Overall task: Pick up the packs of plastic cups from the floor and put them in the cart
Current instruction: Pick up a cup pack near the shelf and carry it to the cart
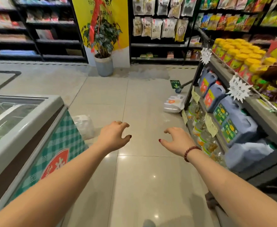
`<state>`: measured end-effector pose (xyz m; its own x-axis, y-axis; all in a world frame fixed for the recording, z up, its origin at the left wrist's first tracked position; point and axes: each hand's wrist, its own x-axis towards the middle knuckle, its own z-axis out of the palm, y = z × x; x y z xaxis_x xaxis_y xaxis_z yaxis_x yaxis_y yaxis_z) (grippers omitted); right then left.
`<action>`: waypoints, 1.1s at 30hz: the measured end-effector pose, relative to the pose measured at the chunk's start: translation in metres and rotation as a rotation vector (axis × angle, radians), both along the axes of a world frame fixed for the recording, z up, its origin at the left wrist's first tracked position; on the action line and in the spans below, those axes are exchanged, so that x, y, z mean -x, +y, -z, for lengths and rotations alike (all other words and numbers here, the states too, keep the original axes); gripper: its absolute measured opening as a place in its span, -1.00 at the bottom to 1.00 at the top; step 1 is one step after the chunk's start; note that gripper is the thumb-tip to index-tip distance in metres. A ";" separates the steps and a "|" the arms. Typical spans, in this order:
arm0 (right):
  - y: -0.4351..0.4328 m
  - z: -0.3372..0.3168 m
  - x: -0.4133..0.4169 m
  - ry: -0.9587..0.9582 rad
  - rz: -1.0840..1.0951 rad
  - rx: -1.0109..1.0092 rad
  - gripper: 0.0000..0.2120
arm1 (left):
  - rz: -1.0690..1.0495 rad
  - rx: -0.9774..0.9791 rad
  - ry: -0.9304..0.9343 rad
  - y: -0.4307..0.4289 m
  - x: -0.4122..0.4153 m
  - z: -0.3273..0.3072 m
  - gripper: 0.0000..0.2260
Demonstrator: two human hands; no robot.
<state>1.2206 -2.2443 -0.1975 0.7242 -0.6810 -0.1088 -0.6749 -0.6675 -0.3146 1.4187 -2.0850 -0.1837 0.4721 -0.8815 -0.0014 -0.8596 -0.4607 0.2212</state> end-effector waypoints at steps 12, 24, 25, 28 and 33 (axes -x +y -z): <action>-0.209 0.014 -0.166 0.008 -0.033 -0.005 -0.54 | -0.011 -0.004 0.006 -0.214 -0.166 0.014 -0.56; -0.422 0.017 -0.331 0.052 0.103 -0.058 -0.52 | 0.129 -0.065 0.027 -0.450 -0.348 0.019 -0.56; -0.439 0.019 -0.341 0.054 0.112 -0.064 -0.53 | 0.139 -0.066 0.027 -0.468 -0.358 0.021 -0.56; -0.491 0.026 -0.373 0.058 0.136 -0.085 -0.55 | 0.171 -0.068 0.032 -0.526 -0.391 0.027 -0.56; -0.599 0.042 -0.429 0.028 0.171 -0.089 -0.53 | 0.186 -0.075 0.009 -0.632 -0.445 0.038 -0.55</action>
